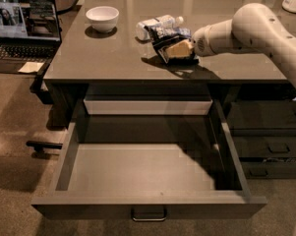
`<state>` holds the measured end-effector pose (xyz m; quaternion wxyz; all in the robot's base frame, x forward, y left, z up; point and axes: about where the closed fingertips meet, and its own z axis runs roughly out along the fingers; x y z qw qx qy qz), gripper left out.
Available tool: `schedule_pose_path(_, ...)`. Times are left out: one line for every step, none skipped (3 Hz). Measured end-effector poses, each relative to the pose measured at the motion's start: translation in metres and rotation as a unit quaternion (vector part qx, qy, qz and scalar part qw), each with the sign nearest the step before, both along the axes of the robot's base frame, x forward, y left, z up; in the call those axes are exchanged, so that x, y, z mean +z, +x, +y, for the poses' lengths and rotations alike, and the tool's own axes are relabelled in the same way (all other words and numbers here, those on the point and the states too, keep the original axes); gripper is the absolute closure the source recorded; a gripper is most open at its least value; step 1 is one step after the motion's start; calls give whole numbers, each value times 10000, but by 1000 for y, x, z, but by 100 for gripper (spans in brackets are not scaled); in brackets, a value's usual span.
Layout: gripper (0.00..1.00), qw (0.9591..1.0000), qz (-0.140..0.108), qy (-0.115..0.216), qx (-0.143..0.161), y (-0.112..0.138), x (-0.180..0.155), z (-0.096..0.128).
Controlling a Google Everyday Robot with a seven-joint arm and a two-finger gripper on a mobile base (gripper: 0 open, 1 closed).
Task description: Pick blue chip bag from top drawer and place on counter
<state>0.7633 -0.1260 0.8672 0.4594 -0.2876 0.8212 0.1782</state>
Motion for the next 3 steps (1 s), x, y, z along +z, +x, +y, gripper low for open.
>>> schedule_pose_path(36,9999,-29,4,154,2,0,4)
schedule_pose_path(13,9999,-30,4,159,2,0,4)
schedule_pose_path(0,9999,-29,4,160,2,0,5)
